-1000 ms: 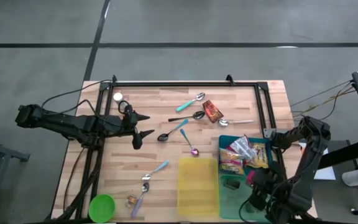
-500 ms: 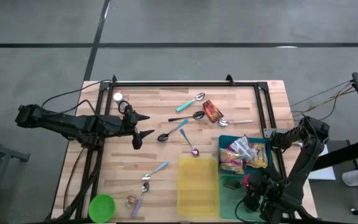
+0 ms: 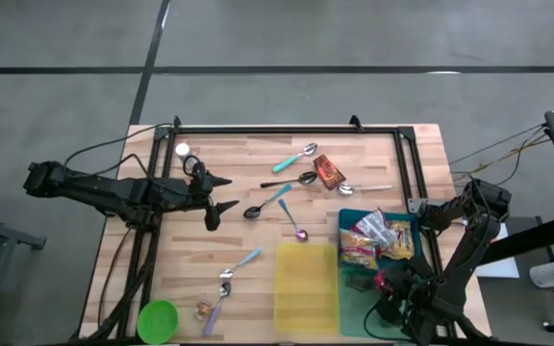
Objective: Pick & Place Food Item
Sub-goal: Put the red seasoning can into the green bin
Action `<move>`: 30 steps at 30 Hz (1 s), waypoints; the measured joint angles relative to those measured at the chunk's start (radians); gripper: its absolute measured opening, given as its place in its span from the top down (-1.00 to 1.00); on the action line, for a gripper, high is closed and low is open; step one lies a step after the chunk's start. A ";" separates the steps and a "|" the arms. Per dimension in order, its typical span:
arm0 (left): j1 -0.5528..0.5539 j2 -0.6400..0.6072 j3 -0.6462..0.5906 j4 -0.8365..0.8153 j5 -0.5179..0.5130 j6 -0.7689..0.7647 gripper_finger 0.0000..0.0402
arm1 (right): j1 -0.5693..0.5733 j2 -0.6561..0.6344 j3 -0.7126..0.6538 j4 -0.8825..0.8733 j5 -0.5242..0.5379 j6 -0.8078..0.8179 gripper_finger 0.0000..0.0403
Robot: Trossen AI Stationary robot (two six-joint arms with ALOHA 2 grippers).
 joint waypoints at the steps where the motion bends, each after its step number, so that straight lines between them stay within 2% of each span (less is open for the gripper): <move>1: 0.000 0.000 0.000 0.000 0.000 0.000 -0.57 | 0.000 0.000 -0.001 0.000 0.000 0.000 -0.10; 10: 0.000 0.000 0.000 0.000 0.000 0.000 -0.57 | -0.003 0.005 0.031 0.001 0.024 -0.001 -0.10; 15: 0.000 0.000 0.000 0.000 0.000 0.000 -0.57 | -0.003 0.005 0.029 -0.004 0.027 0.058 -0.13; 24: 0.000 0.000 0.000 0.000 0.000 0.000 -0.57 | -0.003 0.005 0.028 0.011 0.031 0.041 -0.61; 30: 0.000 0.000 0.000 0.000 0.000 0.000 -0.57 | -0.003 0.004 0.032 0.009 0.018 0.036 -0.71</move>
